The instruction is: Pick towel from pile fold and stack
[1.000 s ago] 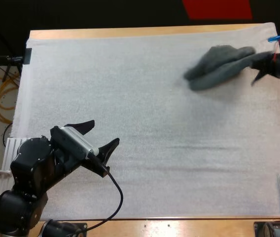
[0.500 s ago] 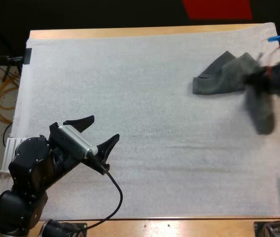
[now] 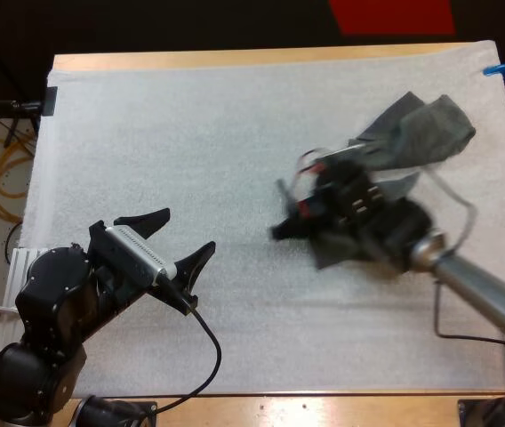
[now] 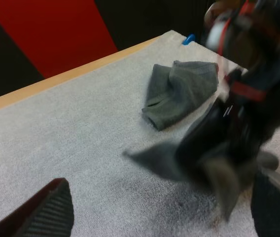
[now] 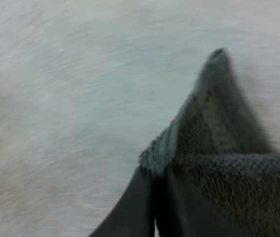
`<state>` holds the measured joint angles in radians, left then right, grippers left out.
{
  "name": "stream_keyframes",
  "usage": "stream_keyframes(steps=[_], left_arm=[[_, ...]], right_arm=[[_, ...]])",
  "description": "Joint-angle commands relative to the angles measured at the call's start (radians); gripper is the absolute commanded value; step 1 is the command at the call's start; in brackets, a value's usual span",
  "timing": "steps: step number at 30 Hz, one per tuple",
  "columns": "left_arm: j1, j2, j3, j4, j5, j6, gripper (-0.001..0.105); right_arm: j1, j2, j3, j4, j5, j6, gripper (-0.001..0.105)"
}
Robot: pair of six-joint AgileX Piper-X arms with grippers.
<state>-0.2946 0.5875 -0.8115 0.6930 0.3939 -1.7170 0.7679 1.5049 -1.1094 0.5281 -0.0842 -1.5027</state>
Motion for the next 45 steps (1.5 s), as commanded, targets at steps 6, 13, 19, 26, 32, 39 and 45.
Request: stream_keyframes(steps=[6,13,19,26,32,39,45], left_arm=[[-0.005,-0.002,-0.007,-0.01,0.006,-0.006,0.072],[-0.005,-0.002,-0.007,-0.007,0.006,-0.006,0.072],[-0.005,-0.002,-0.007,0.048,0.006,-0.004,0.072],[-0.005,-0.002,-0.007,0.143,0.006,-0.003,0.072],[-0.005,-0.002,-0.005,0.238,0.006,-0.003,0.072],[-0.005,-0.002,-0.005,0.347,0.006,-0.003,0.072],[-0.005,-0.002,-0.005,0.348,0.006,-0.003,0.072]], right_arm=[[0.103,0.04,-0.052,-0.061,-0.018,0.005,0.037],[0.111,0.022,-0.112,0.067,-0.033,-0.003,0.07],[0.111,0.0,-0.116,0.25,0.024,-0.033,0.07],[0.111,0.013,-0.021,0.253,0.004,-0.036,0.069],[0.111,0.096,0.048,0.128,-0.005,-0.046,0.06],[0.111,0.245,0.036,0.073,-0.002,-0.046,0.053],[0.111,0.288,0.027,0.088,0.091,-0.05,0.012]])
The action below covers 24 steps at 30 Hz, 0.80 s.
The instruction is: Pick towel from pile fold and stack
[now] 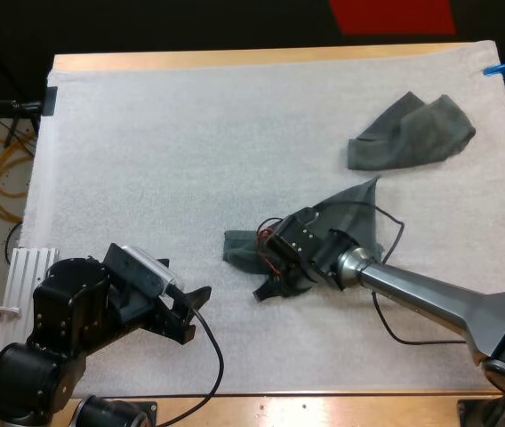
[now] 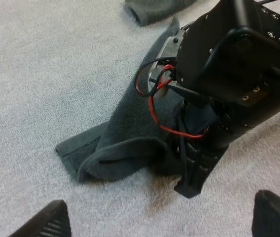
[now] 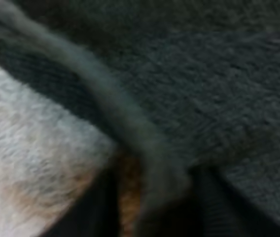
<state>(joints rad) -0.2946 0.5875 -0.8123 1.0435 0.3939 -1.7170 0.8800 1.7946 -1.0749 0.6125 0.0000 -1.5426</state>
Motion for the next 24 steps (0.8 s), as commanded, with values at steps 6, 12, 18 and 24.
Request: stream_keyframes(steps=[6,12,18,24], left_arm=[[-0.005,-0.002,-0.004,-0.006,0.006,0.001,0.072],[-0.005,-0.002,-0.004,-0.016,0.006,0.001,0.072],[-0.005,-0.002,-0.004,-0.017,0.006,0.001,0.072],[-0.005,-0.002,-0.004,-0.017,0.006,0.001,0.072]], right_arm=[[-0.001,-0.062,-0.095,0.077,0.065,-0.127,0.0],[-0.005,-0.176,-0.195,0.093,0.348,-0.311,0.0],[-0.01,-0.284,-0.24,-0.096,0.659,-0.588,0.0],[-0.028,-0.333,-0.24,-0.123,0.746,-0.645,0.0]])
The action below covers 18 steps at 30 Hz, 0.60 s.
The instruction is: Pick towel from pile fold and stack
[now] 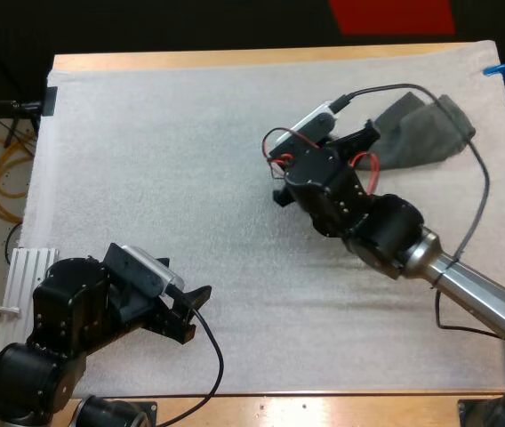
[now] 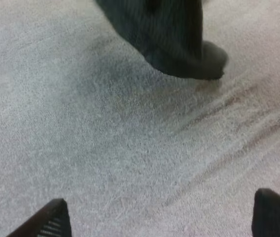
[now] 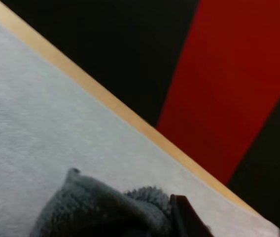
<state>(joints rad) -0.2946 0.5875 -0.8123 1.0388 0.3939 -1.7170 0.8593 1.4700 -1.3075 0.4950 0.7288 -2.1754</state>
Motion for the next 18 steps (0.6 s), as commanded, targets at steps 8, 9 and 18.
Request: stream_keyframes(steps=[8,9,18], left_arm=[[-0.005,-0.002,-0.004,-0.012,0.006,0.004,0.072],[-0.005,-0.002,-0.004,-0.012,0.006,0.007,0.072],[-0.005,-0.002,-0.004,-0.01,0.006,0.015,0.072]], right_arm=[[0.054,0.002,-0.002,0.235,-0.275,0.382,0.0],[0.063,0.006,0.0,0.248,-0.316,0.434,0.0],[0.183,0.111,-0.005,0.182,-0.652,0.535,0.0]])
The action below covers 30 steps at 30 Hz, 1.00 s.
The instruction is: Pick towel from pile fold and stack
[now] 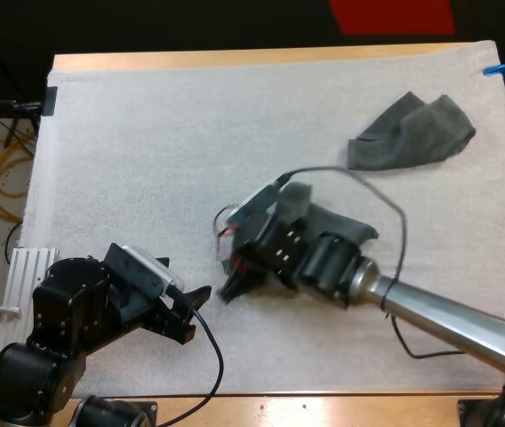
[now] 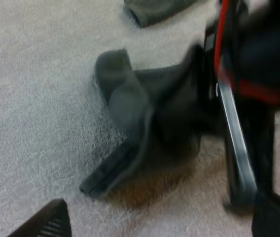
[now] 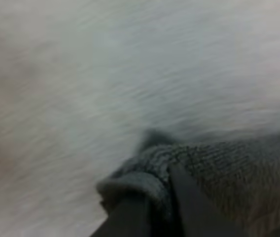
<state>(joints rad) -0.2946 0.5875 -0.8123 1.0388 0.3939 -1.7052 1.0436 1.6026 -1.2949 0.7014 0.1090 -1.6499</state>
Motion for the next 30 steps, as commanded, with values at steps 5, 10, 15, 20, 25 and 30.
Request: stream_keyframes(steps=[5,10,15,20,25,30], left_arm=[[-0.005,-0.002,-0.004,-0.005,0.006,0.003,0.072],[-0.005,-0.002,-0.004,-0.005,0.002,0.003,0.072],[-0.005,-0.002,-0.004,-0.005,-0.001,0.003,0.072],[-0.005,-0.002,-0.004,-0.005,-0.001,0.003,0.072],[-0.005,-0.002,-0.016,-0.005,0.035,0.003,0.072],[-0.005,-0.002,-0.052,-0.005,0.059,0.003,0.072]], right_arm=[[-0.005,-0.051,-0.162,0.149,0.054,-0.021,0.0],[-0.005,-0.119,-0.276,0.293,0.234,-0.146,0.0],[-0.005,-0.198,-0.331,0.34,0.429,-0.241,0.0],[-0.021,-0.26,-0.336,0.429,0.571,-0.33,0.0],[-0.133,-0.268,-0.336,0.595,0.635,-0.33,0.0],[-0.271,-0.27,-0.336,0.694,0.664,-0.349,0.0]])
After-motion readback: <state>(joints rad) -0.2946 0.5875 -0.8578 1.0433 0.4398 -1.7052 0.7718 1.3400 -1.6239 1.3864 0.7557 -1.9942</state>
